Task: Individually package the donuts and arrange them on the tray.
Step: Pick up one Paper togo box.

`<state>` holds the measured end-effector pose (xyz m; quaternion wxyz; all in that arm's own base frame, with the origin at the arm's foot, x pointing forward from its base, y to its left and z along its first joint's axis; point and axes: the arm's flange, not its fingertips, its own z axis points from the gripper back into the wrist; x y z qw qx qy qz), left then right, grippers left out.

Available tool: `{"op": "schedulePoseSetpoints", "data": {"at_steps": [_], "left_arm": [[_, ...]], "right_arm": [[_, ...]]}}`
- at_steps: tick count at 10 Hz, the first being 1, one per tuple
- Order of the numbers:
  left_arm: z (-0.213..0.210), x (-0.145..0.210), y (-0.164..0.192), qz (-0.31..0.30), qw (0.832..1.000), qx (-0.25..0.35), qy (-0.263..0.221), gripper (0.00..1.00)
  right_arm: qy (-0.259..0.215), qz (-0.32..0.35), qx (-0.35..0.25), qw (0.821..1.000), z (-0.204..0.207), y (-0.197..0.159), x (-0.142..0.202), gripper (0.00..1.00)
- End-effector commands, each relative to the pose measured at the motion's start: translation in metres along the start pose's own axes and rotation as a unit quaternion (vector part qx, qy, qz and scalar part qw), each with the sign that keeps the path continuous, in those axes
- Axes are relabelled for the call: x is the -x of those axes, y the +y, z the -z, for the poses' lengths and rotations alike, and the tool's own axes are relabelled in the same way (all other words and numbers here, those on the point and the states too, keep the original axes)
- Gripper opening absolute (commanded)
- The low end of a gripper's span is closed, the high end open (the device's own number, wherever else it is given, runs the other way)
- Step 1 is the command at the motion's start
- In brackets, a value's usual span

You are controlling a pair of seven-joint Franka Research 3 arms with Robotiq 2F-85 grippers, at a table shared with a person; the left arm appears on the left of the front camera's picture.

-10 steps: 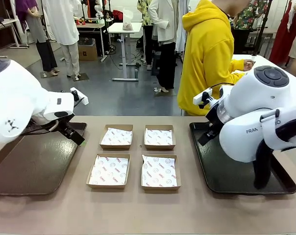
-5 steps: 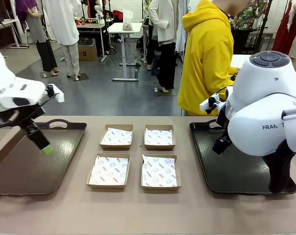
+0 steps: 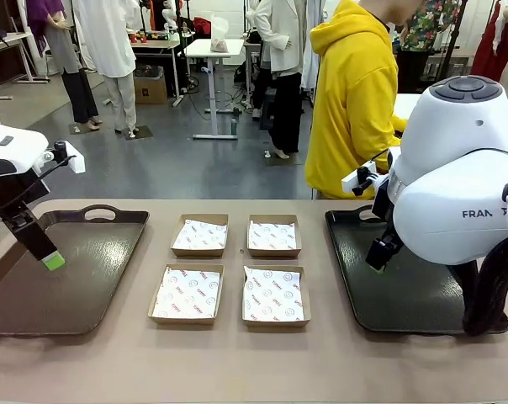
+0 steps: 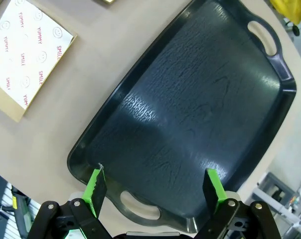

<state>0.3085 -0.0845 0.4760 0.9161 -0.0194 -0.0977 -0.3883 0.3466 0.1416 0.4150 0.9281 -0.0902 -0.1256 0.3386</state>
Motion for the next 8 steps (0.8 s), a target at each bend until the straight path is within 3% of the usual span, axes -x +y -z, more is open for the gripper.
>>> {"op": "schedulePoseSetpoints", "data": {"at_steps": [1, 2, 3, 4, 6, 8], "left_arm": [[0.004, -0.004, 0.001, 0.000, 1.000, 0.000, -0.005, 1.00], [0.000, 0.000, 0.000, 0.000, 1.000, 0.000, 0.000, 1.00], [-0.003, 0.002, 0.011, -0.041, 0.997, 0.063, -0.014, 1.00], [-0.006, 0.008, 0.026, -0.108, 0.981, 0.157, -0.035, 1.00], [-0.012, 0.024, 0.056, -0.230, 0.914, 0.321, -0.096, 1.00], [-0.015, 0.047, 0.078, -0.288, 0.851, 0.423, -0.121, 1.00]], "right_arm": [[-0.006, -0.001, 0.007, 1.000, 0.006, -0.004, -0.003, 1.00], [0.000, 0.000, 0.000, 1.000, 0.000, 0.000, 0.000, 1.00], [-0.024, -0.007, -0.141, 0.990, -0.008, -0.012, 0.015, 1.00], [-0.064, 0.000, -0.276, 0.959, -0.017, -0.035, 0.034, 1.00], [-0.128, 0.094, -0.456, 0.876, -0.017, -0.095, 0.065, 1.00], [-0.145, 0.128, -0.542, 0.818, -0.004, -0.136, 0.090, 1.00]]}}
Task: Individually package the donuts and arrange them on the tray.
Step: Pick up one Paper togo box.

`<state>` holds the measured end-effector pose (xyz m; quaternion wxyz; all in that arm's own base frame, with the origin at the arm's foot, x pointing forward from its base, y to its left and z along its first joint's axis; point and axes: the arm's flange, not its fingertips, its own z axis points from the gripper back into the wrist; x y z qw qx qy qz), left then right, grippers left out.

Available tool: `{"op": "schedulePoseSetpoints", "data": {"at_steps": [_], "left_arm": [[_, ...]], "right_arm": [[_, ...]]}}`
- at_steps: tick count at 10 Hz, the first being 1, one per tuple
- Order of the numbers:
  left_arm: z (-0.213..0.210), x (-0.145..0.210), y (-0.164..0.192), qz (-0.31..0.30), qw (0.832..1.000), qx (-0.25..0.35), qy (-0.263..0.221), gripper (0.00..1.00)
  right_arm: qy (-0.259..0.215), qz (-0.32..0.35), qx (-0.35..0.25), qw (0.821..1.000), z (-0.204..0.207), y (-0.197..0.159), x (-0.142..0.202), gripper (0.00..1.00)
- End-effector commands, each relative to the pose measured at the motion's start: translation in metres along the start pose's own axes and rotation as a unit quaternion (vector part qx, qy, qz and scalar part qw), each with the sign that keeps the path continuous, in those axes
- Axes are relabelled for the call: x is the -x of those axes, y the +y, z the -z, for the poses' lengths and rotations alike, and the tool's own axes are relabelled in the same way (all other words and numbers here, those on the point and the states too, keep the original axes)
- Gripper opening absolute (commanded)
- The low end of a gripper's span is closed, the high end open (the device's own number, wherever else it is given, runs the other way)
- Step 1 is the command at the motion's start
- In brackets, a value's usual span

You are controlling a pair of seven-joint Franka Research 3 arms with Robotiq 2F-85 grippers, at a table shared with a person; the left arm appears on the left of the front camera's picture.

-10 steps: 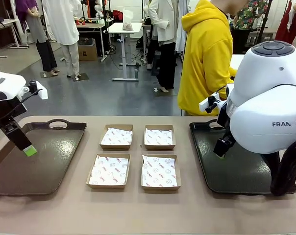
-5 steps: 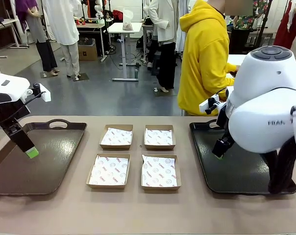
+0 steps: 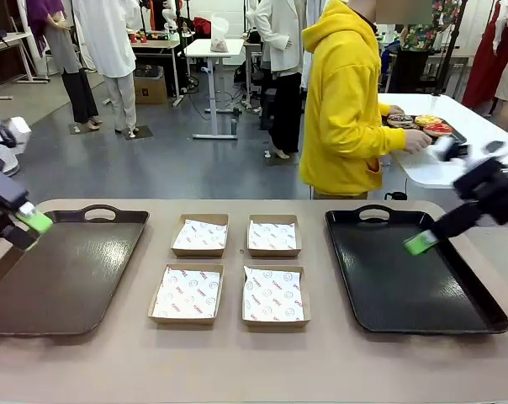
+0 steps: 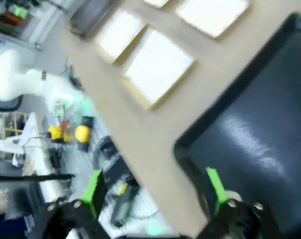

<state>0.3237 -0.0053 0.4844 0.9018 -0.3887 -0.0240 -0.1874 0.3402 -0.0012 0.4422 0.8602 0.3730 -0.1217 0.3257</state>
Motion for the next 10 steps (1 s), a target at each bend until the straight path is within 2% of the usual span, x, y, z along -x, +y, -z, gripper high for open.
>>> {"op": "schedulePoseSetpoints", "data": {"at_steps": [1, 3, 6, 7, 9, 10], "left_arm": [[-0.019, 0.006, 0.022, -0.089, 0.986, 0.132, -0.054, 1.00], [-0.042, 0.031, 0.051, -0.109, 0.976, 0.159, -0.099, 1.00], [-0.065, 0.074, 0.097, -0.118, 0.965, 0.169, -0.160, 1.00], [-0.072, 0.086, 0.110, -0.127, 0.961, 0.181, -0.169, 1.00], [-0.080, 0.097, 0.120, -0.116, 0.963, 0.196, -0.142, 1.00], [-0.085, 0.101, 0.123, -0.115, 0.962, 0.197, -0.148, 1.00]], "right_arm": [[-0.037, 0.129, -0.146, 0.980, -0.022, -0.043, 0.006, 1.00], [-0.076, 0.157, -0.204, 0.963, -0.047, -0.071, 0.035, 1.00], [-0.126, 0.199, -0.208, 0.949, -0.071, -0.095, 0.071, 1.00], [-0.144, 0.204, -0.203, 0.947, -0.079, -0.096, 0.080, 1.00], [-0.162, 0.203, -0.202, 0.944, -0.090, -0.095, 0.091, 1.00], [-0.170, 0.203, -0.201, 0.943, -0.094, -0.094, 0.095, 1.00]]}}
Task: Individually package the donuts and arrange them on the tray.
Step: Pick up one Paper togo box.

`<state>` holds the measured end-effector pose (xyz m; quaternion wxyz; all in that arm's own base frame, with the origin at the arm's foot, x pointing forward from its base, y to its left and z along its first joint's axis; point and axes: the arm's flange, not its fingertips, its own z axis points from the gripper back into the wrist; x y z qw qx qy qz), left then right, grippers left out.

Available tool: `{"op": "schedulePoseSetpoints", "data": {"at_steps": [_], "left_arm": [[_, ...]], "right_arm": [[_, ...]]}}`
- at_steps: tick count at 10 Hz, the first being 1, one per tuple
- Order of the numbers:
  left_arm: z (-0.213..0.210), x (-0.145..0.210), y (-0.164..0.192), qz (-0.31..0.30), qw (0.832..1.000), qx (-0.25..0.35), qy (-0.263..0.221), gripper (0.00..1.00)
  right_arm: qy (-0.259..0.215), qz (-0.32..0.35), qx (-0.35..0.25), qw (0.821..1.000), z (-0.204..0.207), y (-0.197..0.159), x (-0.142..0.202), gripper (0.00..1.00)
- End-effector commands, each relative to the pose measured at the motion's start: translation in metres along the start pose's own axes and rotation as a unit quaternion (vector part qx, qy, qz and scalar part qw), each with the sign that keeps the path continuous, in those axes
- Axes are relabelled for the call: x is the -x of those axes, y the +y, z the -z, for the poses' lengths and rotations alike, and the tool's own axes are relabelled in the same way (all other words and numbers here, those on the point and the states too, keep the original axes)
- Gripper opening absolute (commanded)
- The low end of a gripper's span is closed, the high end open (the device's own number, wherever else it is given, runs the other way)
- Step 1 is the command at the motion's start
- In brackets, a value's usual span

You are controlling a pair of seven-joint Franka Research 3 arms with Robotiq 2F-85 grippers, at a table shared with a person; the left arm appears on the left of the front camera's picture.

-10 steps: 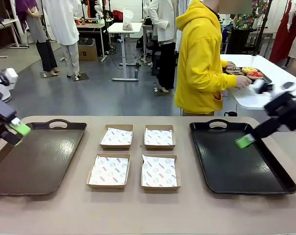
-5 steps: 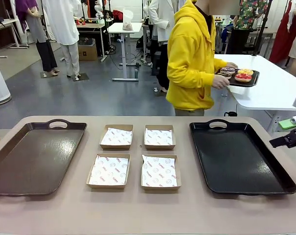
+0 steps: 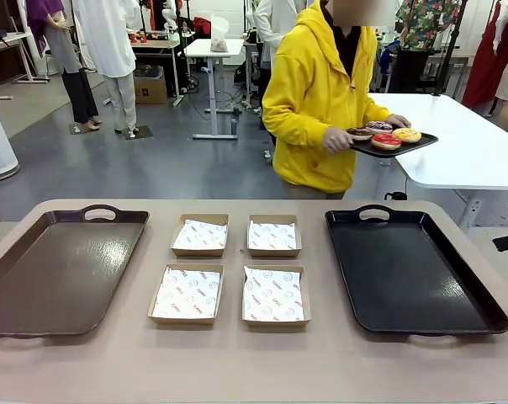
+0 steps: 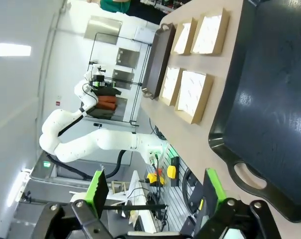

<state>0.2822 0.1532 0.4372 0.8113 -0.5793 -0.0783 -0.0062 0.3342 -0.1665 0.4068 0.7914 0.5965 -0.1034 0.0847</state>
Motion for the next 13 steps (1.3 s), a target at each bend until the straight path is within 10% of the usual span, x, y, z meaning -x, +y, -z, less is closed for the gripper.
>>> {"op": "schedulePoseSetpoints", "data": {"at_steps": [1, 13], "left_arm": [[-0.019, 0.000, 0.000, 0.015, 1.000, 0.006, -0.011, 1.00], [-0.005, 0.000, 0.000, 0.002, 1.000, 0.002, -0.002, 1.00]], "right_arm": [[-0.016, -0.013, -0.010, 1.000, 0.002, 0.005, 0.003, 1.00], [-0.005, -0.002, 0.001, 1.000, -0.003, 0.002, 0.002, 1.00]]}}
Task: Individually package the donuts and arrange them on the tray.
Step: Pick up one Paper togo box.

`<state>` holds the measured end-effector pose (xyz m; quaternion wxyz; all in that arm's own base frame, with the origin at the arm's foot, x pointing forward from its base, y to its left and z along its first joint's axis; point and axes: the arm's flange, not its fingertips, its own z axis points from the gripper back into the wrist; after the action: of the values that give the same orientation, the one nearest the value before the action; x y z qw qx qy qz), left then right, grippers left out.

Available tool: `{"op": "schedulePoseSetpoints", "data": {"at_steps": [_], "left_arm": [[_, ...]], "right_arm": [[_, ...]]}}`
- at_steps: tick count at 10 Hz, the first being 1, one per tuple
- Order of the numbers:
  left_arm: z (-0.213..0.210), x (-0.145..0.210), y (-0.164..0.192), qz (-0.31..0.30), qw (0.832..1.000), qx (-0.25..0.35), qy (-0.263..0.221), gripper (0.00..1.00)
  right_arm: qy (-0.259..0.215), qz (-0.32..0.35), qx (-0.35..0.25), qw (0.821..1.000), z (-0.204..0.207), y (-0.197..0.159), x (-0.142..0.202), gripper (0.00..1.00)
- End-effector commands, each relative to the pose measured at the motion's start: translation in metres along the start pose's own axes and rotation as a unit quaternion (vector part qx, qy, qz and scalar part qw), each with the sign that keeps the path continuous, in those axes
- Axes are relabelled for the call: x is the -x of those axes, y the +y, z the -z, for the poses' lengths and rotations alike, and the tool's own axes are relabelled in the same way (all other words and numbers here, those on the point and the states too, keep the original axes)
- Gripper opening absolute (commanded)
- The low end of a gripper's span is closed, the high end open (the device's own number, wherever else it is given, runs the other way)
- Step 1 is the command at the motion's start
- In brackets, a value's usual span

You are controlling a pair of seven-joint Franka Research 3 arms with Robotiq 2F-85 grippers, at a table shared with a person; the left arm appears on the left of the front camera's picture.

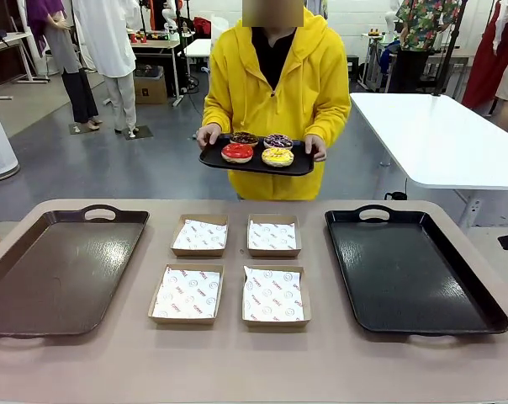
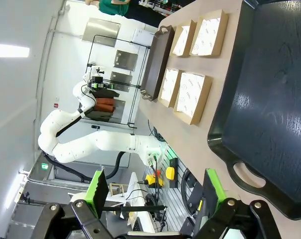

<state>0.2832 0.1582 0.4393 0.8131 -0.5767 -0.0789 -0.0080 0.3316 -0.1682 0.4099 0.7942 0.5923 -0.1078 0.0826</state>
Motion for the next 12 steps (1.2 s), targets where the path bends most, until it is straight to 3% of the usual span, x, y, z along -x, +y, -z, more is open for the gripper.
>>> {"op": "schedulePoseSetpoints", "data": {"at_steps": [1, 12], "left_arm": [[-0.0001, 0.0017, 0.0006, 0.000, 1.000, 0.005, -0.003, 1.00], [-0.0001, 0.0017, 0.0006, 0.000, 1.000, 0.005, -0.003, 1.00]], "right_arm": [[-0.001, 0.000, -0.005, 1.000, -0.0009, -0.0007, -0.0001, 1.00], [-0.001, 0.000, -0.005, 1.000, -0.0009, -0.0007, -0.0001, 1.00]]}}
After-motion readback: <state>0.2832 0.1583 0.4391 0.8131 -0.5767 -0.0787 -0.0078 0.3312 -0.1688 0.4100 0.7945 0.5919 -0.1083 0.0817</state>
